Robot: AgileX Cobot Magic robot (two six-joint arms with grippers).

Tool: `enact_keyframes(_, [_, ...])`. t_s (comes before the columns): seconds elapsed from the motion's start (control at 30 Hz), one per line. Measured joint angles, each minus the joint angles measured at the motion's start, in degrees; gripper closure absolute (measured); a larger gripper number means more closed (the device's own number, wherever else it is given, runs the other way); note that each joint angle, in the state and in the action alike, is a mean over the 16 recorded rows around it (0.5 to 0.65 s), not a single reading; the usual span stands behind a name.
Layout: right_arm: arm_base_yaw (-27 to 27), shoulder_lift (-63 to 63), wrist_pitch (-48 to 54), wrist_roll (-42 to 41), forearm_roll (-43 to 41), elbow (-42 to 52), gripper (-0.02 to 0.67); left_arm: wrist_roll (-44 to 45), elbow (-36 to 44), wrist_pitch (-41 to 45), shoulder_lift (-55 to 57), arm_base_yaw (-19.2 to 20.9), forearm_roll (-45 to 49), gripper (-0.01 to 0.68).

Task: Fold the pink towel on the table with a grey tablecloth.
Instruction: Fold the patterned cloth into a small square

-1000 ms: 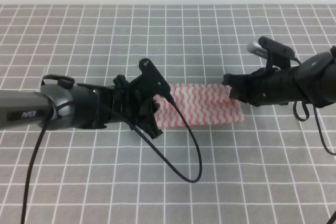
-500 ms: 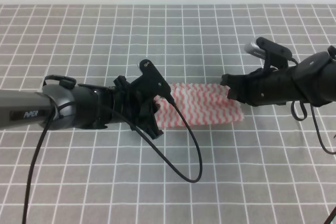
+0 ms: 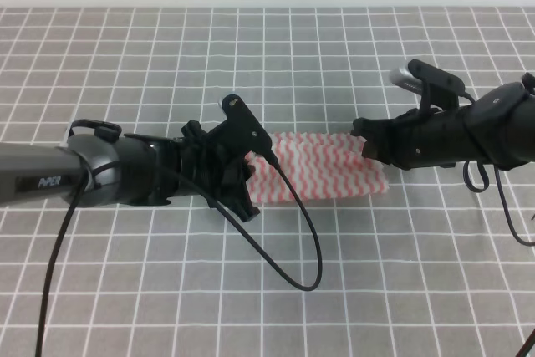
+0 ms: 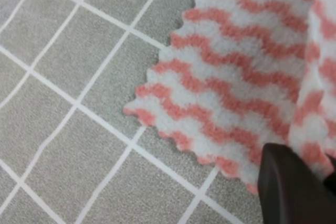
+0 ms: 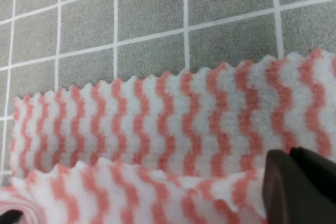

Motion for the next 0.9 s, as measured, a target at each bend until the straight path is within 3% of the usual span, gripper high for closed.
enact_keyframes(0.9, [-0.7, 0.1, 0.1, 0.0, -0.4, -1.7, 0.664, -1.3, -2.9, -0.3, 0.5, 0.0, -0.4, 0.676])
